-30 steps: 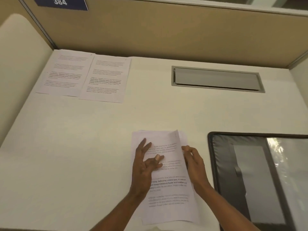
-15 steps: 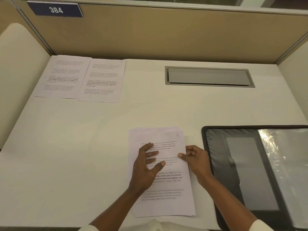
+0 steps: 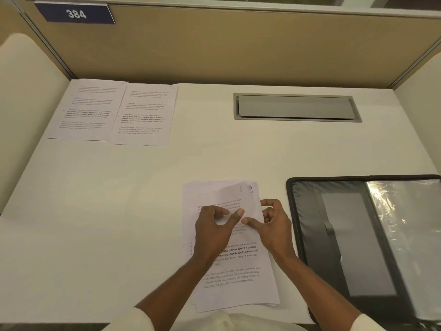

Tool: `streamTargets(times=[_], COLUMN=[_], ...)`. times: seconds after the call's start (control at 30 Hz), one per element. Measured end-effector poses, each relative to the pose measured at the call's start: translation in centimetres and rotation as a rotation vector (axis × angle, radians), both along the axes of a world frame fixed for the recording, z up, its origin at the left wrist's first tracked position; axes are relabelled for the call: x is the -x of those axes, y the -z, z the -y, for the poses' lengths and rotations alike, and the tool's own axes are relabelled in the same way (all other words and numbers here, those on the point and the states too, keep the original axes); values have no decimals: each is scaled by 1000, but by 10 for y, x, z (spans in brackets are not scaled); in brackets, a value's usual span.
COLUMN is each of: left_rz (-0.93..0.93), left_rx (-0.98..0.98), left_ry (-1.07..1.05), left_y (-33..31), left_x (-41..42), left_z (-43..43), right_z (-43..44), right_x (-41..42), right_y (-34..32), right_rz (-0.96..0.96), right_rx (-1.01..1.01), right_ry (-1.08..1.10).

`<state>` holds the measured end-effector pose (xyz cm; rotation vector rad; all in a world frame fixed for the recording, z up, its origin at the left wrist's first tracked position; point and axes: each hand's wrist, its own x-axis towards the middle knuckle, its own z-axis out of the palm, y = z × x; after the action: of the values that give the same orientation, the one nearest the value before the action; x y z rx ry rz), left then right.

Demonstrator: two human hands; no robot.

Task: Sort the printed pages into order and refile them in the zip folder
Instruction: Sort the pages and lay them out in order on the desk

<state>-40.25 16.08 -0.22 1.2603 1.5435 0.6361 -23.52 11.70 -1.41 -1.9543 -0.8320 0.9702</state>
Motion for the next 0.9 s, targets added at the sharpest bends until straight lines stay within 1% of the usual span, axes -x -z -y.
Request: streamTargets(times=[0.1,0.2,0.37,0.47,0.6,0.67,0.77,0.8,0.9], left_rz=[-75,-151,-249,-293,-285,-280,-302,-314,-381], left_rx=[75,94,131,138,136,124,105,96,77], left_ry=[-28,-41,26,56,57,41,34,32,58], left_y=[-7,-11,-15,-20,-18,-15,-14,-15,-18], left_x=[-16,-31,-46,-50,-50,-48,-47,-47,-52], left_z=[-8,-12,-13,-11,-5,-4,-5,-5,-6], right_z=[-1,-1,2,9,19,24,25,24,18], right_x=[2,3,9,13,12,8,4,2,-6], right_y=[-1,-4,-6,-4,0,1,2,6,22], right_rz=[14,9,1,-78,-231,-298,-341,-321,-137], right_rx=[-11,-32,-67,-104,-152,-175,-142,-112,-17], right_ry=[-10,-29,-103,-193,-262,-241,-110,-54,39])
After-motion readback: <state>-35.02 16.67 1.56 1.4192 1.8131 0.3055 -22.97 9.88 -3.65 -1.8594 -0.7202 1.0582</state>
